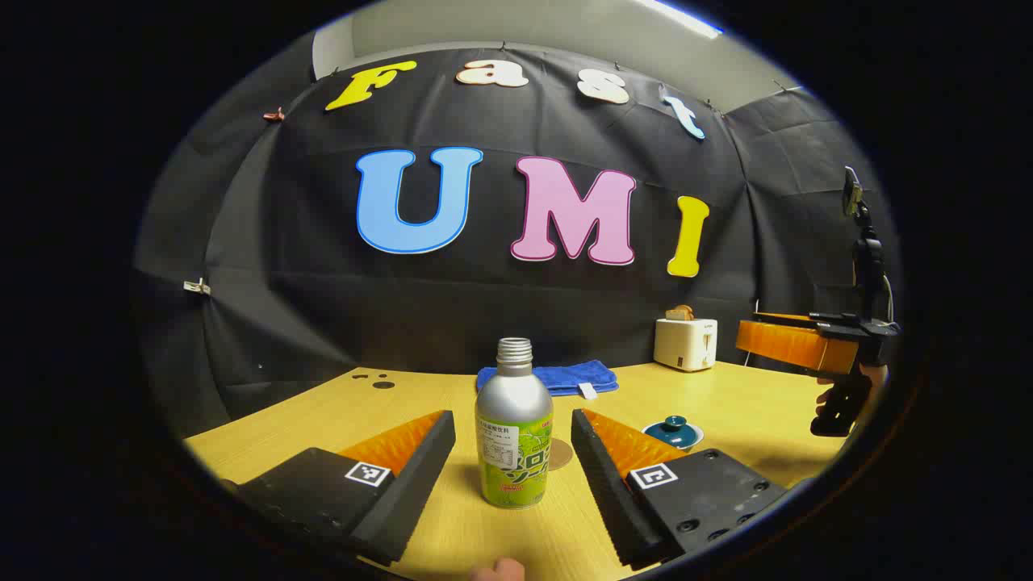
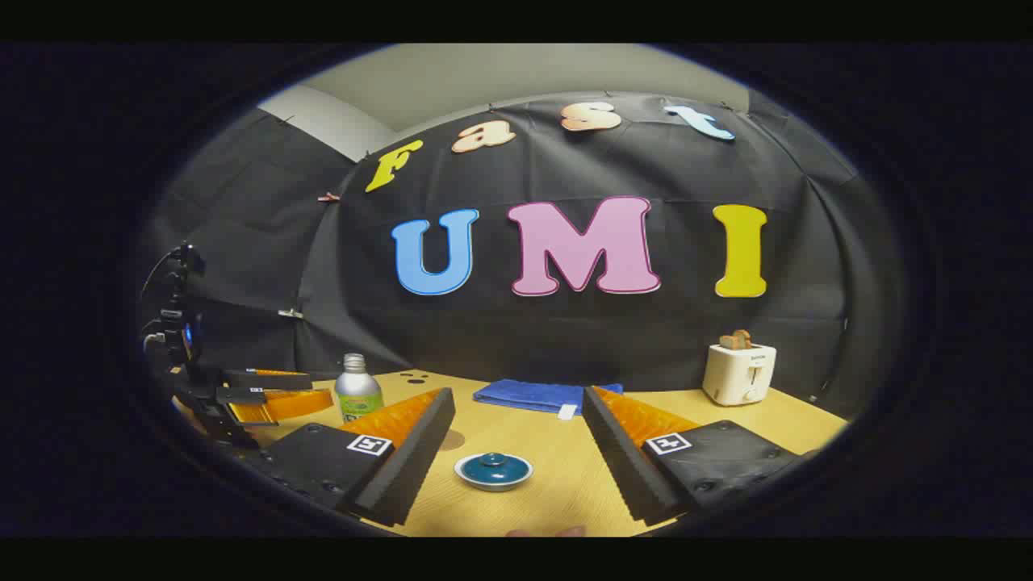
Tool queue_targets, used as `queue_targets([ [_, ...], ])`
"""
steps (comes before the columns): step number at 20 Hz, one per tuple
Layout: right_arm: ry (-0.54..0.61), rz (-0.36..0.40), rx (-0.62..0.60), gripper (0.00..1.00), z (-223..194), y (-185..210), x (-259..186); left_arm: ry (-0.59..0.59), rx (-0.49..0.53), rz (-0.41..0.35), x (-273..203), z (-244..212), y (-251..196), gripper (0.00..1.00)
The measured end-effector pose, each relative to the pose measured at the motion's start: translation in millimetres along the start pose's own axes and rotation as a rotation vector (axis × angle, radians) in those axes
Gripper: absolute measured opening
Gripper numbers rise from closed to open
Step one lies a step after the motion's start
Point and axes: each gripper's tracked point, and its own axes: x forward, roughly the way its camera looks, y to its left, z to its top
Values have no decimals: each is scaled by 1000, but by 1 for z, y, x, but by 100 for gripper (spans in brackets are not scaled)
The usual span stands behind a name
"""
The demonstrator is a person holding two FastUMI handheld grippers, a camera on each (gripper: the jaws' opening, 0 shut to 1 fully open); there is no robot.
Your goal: Open the teacup lid with one hand, grasp the water bottle and pour water into the teacup with the other hand; after pouring, place the water bottle on the coaster and then close the teacup lid.
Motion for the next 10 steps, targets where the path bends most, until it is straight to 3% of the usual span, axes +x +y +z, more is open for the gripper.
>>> queue_targets([
  [10, 43, 25, -13, 98, -16, 5, 6, 20, -8, -13, 0, -3, -2, 93],
])
